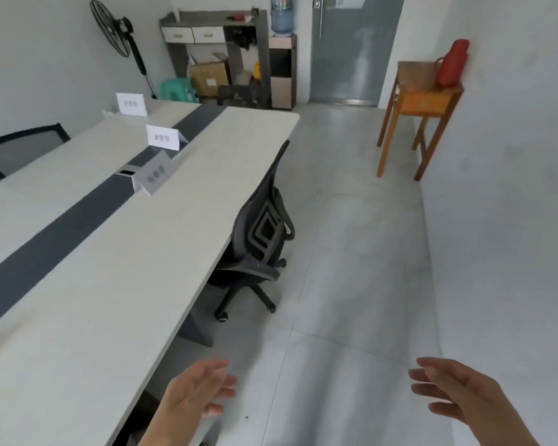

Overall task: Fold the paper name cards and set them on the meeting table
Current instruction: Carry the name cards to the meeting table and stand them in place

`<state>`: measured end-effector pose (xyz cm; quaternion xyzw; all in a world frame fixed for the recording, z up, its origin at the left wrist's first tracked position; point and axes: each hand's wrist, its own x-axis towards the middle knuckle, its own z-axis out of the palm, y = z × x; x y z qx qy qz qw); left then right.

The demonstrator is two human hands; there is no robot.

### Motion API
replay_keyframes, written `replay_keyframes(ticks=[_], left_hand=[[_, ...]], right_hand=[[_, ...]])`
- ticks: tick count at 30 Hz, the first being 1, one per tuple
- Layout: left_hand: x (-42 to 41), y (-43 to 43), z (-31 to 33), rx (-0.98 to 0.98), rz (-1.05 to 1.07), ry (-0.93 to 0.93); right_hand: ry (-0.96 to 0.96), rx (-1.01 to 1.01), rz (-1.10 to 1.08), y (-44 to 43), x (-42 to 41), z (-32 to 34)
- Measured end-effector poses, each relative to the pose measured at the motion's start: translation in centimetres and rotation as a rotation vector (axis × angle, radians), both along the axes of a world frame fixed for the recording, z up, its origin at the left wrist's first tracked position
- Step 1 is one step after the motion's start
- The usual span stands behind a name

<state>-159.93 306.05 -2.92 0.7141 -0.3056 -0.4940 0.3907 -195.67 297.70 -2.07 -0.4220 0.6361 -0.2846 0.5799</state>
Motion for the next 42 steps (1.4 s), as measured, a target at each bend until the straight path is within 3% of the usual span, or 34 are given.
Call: replay_keyframes(ticks=[10, 15, 21, 27, 35, 42], left_hand=[[0.6, -23.3, -1.9, 0.003, -0.010, -0.006], [-0.4, -38.9, 0.3, -0.024, -0.158, -0.002], [-4.4, -55.7, 2.6, -0.094, -0.354, -0.027], [-9.8, -70.0, -0.1, -0.043, -0.315, 0.009], [-16.2, -87.7, 1.3, -0.084, -0.225, 0.066], [-15.1, -100.5, -1.0, -0.029, -0.046, 0.102]], right_hand=[[-0.048, -0.046, -0.210, -17.3, -2.9, 0.4], [0.012, -0.084, -0.300, -28.3, -3.3, 1.9], [0.028, -0.118, -0.425, -39.5, -6.0, 1.6], [0.019, -0.074, -0.451, -52.7, -11.4, -1.6], [0.025, -0.096, -0.299, -76.8, -17.1, 0.1], [0.017, -0.128, -0.106, -96.7, -15.6, 0.7]])
